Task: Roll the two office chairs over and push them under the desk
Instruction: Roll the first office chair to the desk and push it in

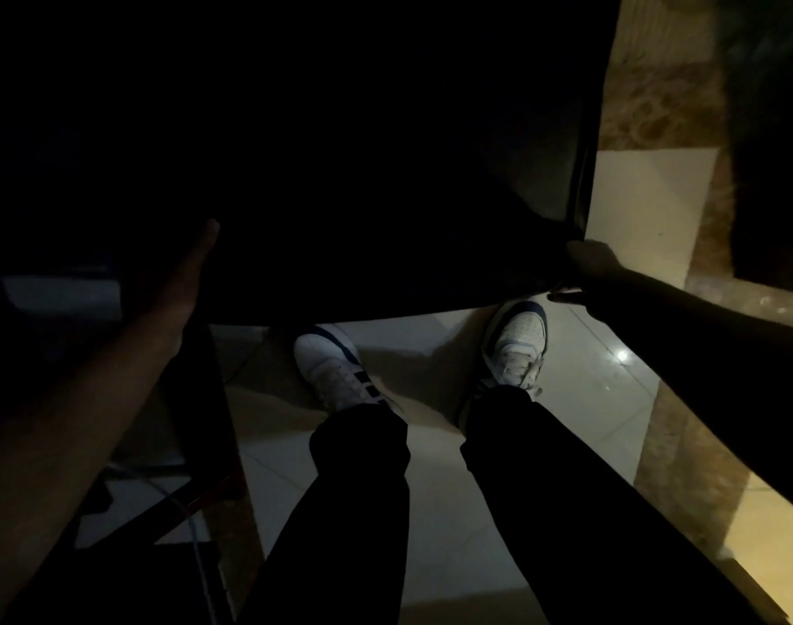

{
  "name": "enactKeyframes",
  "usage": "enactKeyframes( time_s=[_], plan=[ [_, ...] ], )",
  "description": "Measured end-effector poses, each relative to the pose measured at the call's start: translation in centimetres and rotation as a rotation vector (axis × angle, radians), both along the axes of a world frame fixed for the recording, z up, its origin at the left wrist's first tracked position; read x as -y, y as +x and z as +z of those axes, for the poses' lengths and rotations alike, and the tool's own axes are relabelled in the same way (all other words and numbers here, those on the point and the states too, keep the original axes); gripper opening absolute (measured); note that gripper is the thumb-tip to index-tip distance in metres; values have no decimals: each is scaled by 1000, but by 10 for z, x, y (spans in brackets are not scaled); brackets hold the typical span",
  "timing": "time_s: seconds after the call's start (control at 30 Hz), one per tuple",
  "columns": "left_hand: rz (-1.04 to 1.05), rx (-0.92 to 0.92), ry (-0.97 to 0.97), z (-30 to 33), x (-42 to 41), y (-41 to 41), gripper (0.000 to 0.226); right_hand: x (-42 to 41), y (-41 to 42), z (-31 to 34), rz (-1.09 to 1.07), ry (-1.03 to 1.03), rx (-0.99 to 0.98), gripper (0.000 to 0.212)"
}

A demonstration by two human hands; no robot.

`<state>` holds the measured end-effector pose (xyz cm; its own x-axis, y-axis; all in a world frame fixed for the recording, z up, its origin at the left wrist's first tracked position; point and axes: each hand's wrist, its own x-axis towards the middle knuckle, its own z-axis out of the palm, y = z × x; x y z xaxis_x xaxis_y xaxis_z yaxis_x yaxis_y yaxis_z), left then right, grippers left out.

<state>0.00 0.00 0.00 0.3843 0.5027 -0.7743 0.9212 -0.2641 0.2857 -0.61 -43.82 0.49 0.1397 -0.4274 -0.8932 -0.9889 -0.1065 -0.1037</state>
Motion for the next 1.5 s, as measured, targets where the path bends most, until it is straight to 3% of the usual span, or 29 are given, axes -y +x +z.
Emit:
enactKeyframes(
  time_s=[0.13,0.37,0.53,0.7,0.87,1.0,1.33,1.5],
  plan=[
    [-69,57,187,57,4,5,134,6,4,46,104,12,50,24],
    [-34,43,253,150,25,20,129,23,22,128,192,-106,45,32],
    [-23,142,211,234,42,39,123,38,54,204,251,-112,38,40],
    [-36,169,323,323,54,72,119,36,82,277,317,-258,84,35],
    [-53,180,410,418,59,122,112,41,121,347,333,-276,110,47],
    [-82,249,501,484,67,167,91,43,159,400,330,-301,126,49],
    [-23,455,518,616,83,302,70,52,283,538,362,-310,270,52],
    [19,489,477,653,85,369,93,39,352,588,343,-417,315,52]
  ],
)
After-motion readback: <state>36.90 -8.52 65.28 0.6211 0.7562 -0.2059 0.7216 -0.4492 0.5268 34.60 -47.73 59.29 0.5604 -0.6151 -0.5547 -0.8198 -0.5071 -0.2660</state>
